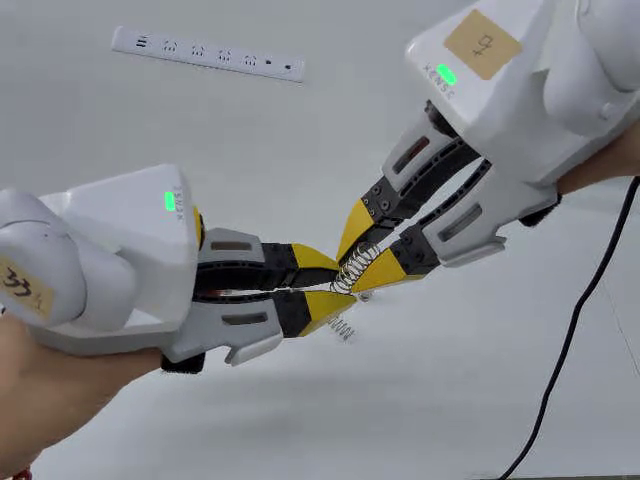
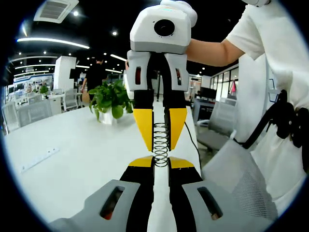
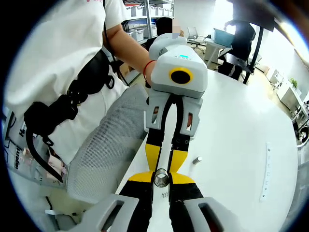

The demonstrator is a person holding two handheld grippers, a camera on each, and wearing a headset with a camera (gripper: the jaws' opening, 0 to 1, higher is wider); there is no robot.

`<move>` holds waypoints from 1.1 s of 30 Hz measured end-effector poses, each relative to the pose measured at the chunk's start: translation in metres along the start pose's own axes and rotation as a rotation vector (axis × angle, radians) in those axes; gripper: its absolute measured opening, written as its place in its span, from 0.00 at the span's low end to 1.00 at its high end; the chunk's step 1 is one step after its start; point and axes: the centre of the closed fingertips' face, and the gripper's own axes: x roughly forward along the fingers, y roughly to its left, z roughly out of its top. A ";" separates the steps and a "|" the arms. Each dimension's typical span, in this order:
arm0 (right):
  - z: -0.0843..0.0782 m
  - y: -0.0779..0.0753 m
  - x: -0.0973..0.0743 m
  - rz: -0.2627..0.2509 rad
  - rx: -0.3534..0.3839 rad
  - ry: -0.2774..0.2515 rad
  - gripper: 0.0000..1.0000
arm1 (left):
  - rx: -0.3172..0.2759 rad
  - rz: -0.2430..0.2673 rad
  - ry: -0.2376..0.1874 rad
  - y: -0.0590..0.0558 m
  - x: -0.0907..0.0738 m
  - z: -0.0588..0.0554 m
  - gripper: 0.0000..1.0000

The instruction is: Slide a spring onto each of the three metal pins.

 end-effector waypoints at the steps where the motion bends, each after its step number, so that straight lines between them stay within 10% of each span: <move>1: -0.001 0.000 0.000 0.002 -0.003 0.004 0.08 | 0.000 0.000 0.000 0.000 0.000 0.000 0.06; 33: 0.003 -0.006 0.009 0.007 0.006 0.039 0.07 | -0.006 0.001 0.016 0.002 -0.004 -0.009 0.10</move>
